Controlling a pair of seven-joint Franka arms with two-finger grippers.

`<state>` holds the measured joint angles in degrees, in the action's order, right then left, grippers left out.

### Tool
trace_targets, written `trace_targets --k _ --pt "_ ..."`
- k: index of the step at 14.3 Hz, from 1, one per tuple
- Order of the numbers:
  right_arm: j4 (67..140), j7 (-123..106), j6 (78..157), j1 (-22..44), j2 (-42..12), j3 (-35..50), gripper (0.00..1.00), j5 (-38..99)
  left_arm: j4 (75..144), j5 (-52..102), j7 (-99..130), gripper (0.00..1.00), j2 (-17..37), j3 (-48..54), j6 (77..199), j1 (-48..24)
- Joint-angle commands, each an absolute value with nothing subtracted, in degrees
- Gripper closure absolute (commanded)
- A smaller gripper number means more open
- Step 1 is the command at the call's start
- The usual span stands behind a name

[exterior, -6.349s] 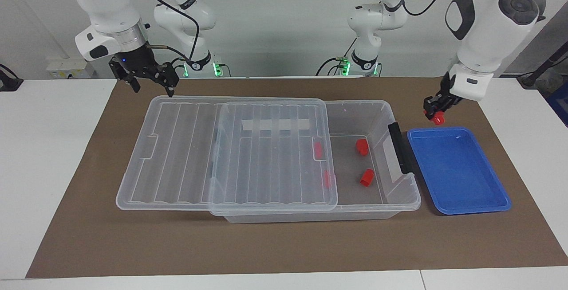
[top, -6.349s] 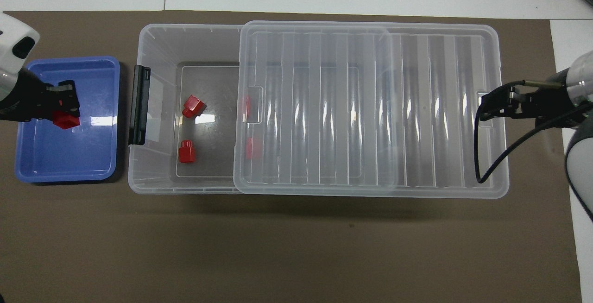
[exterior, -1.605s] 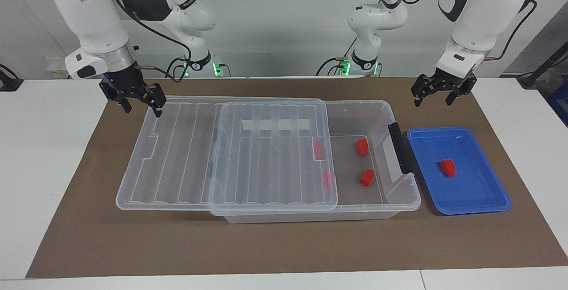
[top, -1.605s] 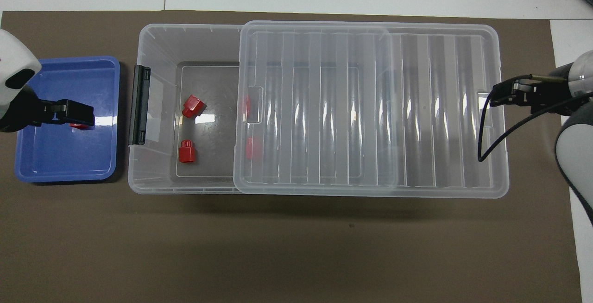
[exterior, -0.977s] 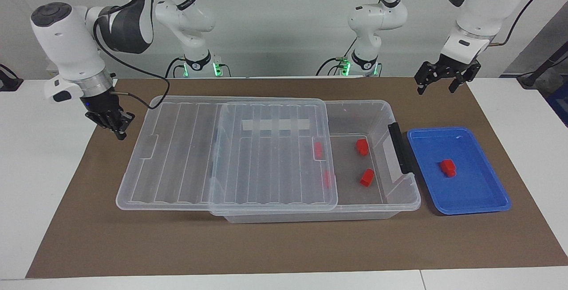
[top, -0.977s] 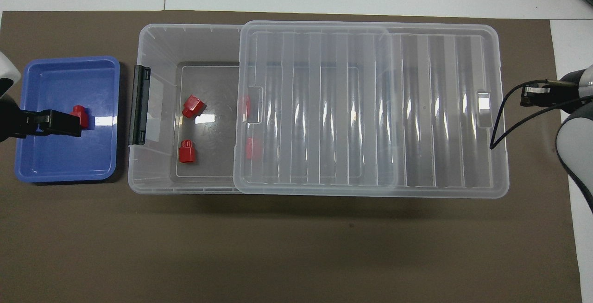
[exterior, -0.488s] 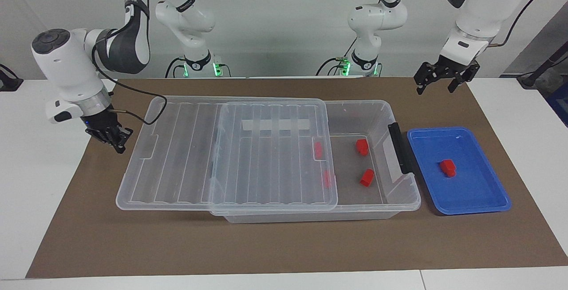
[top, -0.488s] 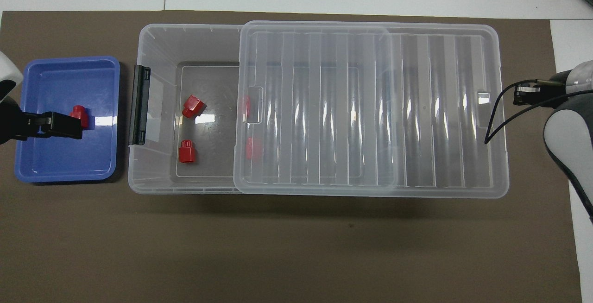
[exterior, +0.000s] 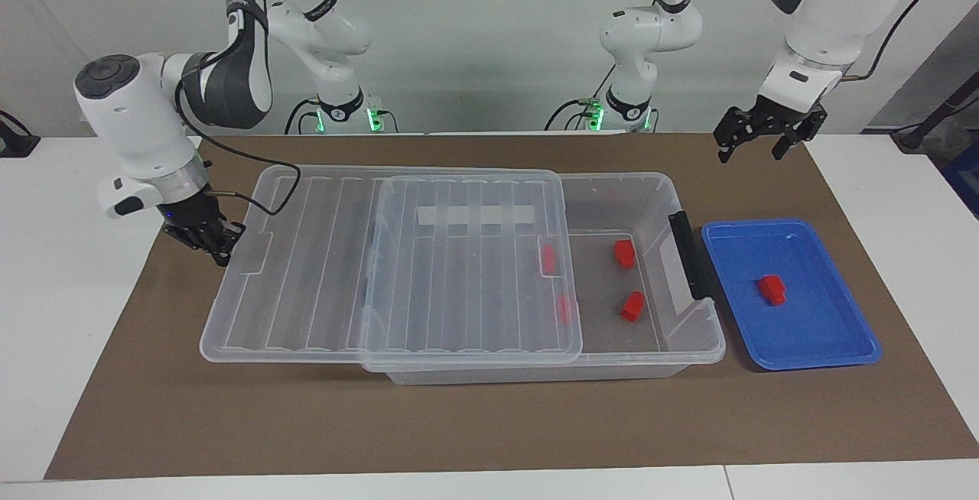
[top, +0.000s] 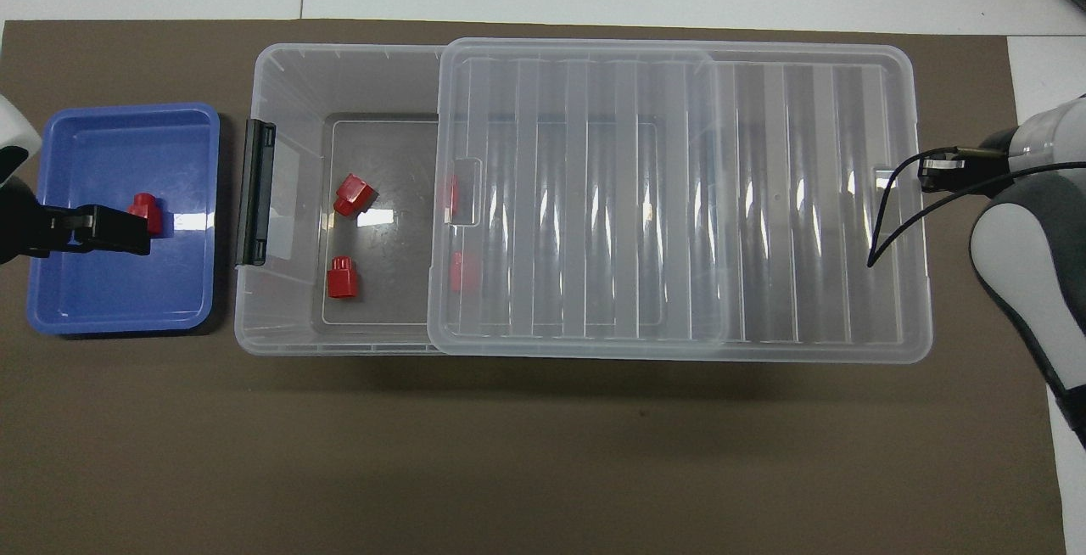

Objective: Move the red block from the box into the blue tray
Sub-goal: 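Grip the far end of the clear lid with the right gripper, then slide the clear lid back toward the blue tray with the right gripper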

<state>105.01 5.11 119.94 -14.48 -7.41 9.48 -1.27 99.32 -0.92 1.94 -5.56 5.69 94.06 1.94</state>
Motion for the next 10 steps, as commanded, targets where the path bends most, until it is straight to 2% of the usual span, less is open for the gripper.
trace_targets --k 1,10 --pt "105.2 4.22 119.18 -13.28 -6.95 10.2 1.0 0.79 99.93 -0.53 2.46 0.0 -6.33 5.54 93.34 2.2" --pt "104.85 3.78 115.67 -7.39 -5.98 10.2 1.0 0.79 99.93 -0.53 2.46 0.0 -6.33 5.54 93.34 2.2"
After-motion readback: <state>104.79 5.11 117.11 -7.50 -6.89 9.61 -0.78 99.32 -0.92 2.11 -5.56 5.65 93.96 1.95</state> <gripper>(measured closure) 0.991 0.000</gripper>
